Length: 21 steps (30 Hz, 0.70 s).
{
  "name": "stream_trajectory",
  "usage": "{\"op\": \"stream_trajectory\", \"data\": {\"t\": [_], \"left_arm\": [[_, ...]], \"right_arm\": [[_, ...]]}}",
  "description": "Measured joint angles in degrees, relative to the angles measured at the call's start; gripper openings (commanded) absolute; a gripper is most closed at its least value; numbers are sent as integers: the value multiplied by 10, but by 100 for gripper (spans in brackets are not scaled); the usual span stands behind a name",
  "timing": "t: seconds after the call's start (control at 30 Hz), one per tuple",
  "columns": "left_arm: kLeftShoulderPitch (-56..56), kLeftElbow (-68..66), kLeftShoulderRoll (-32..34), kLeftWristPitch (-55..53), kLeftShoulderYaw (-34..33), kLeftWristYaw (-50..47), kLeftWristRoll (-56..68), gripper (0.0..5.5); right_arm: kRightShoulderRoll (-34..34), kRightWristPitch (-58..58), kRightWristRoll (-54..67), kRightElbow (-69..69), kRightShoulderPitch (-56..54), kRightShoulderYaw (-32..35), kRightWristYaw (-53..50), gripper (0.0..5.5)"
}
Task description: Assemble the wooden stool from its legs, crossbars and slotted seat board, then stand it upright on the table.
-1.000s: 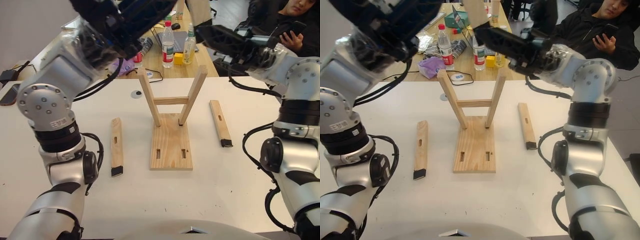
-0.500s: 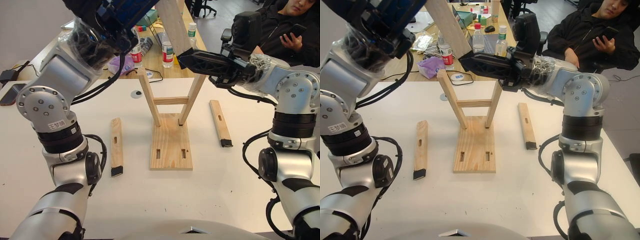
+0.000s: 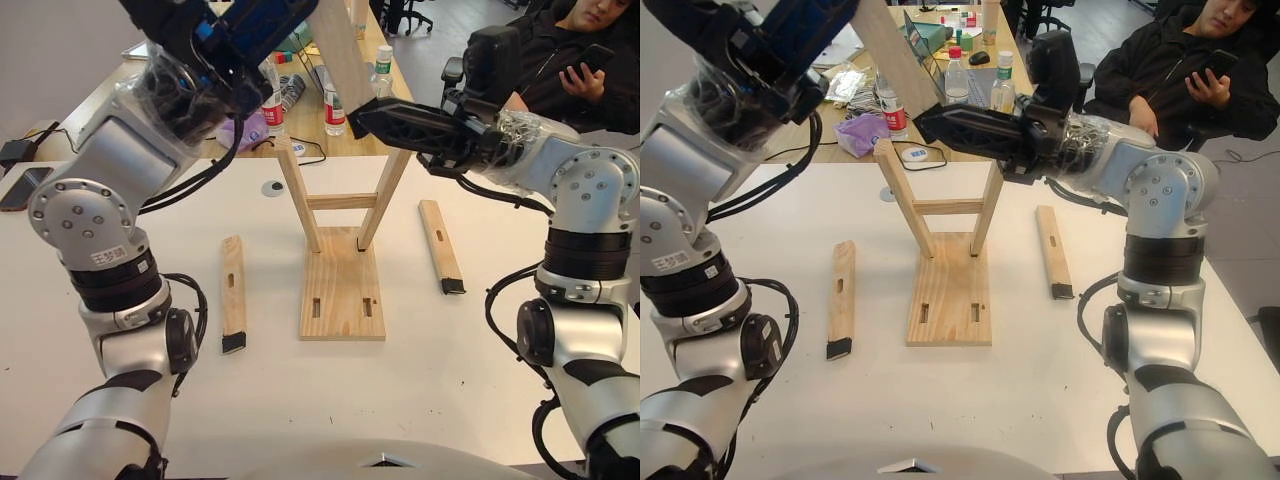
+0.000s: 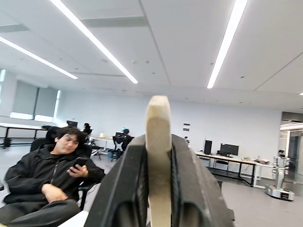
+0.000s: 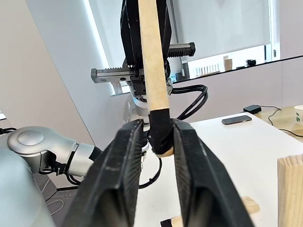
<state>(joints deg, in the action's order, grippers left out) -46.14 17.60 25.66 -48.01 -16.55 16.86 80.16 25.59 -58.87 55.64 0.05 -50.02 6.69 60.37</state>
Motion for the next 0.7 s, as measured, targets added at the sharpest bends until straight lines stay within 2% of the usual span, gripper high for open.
{"op": "stream_trajectory", "data": {"t": [0.07,0.1,0.2,0.27,0.33,0.4,0.53,0.7], "left_arm": [[15,13,28,-6,-23,-34,19,39],[39,28,63,-19,-45,-60,32,39],[109,62,135,-55,-78,-82,45,39],[186,73,186,-71,-100,-82,4,39],[259,74,204,-78,-106,-86,-48,39],[324,55,185,-77,-102,-102,-87,39],[398,-29,67,0,-85,-122,-167,39],[435,-89,41,89,-82,-101,-284,39]], "right_arm": [[14,18,-28,-24,26,-26,15,200],[38,35,-51,-41,55,-47,31,209],[58,69,-87,-83,116,-58,30,254],[70,83,-102,-105,151,-54,20,289],[70,96,-103,-112,166,-43,12,324],[69,103,-105,-114,176,-28,2,357],[67,124,-111,-112,182,-18,-22,417],[68,151,-133,-108,202,-23,-26,489]]}}
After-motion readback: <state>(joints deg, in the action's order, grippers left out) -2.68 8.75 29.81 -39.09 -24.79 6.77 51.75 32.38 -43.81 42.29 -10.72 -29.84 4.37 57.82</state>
